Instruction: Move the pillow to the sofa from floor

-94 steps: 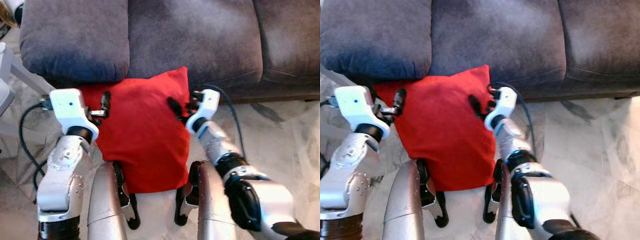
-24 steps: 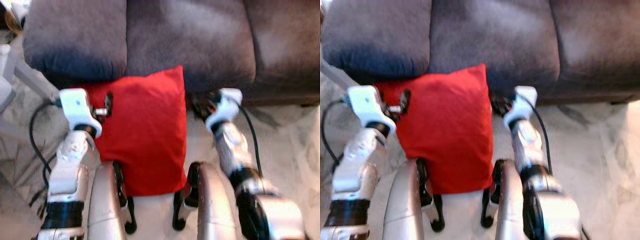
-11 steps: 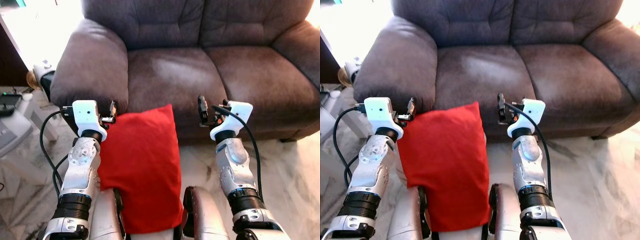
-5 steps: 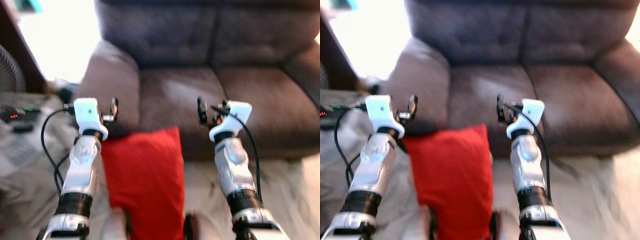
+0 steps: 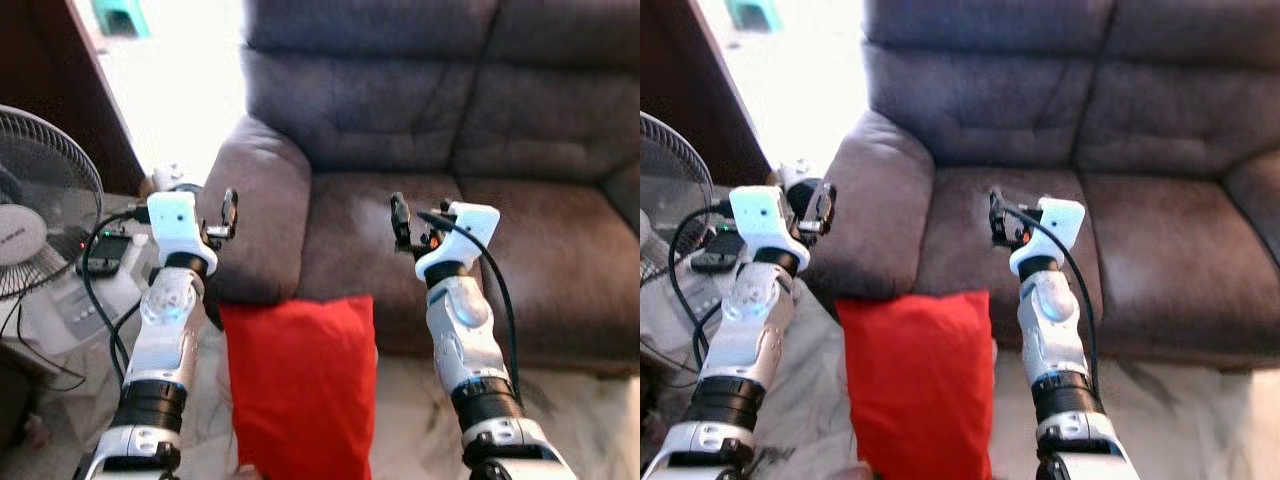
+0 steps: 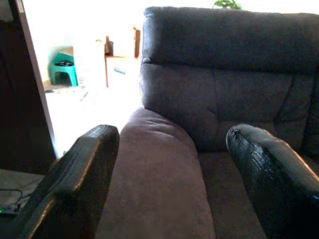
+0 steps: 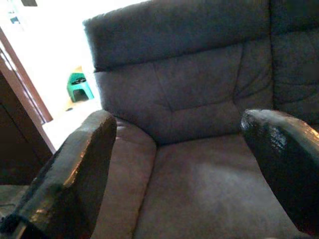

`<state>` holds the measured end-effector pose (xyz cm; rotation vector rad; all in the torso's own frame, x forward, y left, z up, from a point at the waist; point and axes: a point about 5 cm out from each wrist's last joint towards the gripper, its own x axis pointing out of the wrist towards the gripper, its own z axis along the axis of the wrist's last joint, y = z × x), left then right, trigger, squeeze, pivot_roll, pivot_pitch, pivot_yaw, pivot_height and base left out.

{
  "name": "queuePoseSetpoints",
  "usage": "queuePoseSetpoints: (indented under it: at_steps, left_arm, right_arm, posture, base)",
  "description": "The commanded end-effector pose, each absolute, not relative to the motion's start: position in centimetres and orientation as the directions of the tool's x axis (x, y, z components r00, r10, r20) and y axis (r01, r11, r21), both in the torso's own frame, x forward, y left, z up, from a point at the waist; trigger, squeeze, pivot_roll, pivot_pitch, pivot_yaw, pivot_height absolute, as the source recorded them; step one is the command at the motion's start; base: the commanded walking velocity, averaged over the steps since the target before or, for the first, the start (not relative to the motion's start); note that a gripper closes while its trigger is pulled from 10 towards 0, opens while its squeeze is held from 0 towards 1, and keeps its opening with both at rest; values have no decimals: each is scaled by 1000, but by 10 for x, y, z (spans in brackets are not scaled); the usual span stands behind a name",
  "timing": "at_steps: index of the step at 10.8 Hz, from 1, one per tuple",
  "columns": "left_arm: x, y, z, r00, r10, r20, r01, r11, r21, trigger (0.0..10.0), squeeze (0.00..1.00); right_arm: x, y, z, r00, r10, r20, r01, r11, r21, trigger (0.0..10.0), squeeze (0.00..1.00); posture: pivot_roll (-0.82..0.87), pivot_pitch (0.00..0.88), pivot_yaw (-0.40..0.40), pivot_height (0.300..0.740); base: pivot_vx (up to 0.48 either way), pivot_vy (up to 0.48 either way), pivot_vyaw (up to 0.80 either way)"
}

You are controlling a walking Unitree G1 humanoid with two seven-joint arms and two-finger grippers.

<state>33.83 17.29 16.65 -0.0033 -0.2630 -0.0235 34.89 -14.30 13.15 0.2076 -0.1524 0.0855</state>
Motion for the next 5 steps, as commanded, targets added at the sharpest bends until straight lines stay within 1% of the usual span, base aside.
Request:
queuePoseSetpoints:
  at_steps: [1,5]
  left_arm:
    - [338,170,163,968,-40,246,38,999,15,10000,0]
    - [339,171,165,967,-38,252,35,999,16,10000,0]
  right_arm:
    - [348,-147,132,986,60,155,-91,975,202,10000,0]
    - [349,-146,132,988,59,145,-88,975,202,10000,0]
  posture:
    - [98,41,-60,740]
    - [100,51,-59,740]
  base:
    - [0,0,0]
    - [0,0,0]
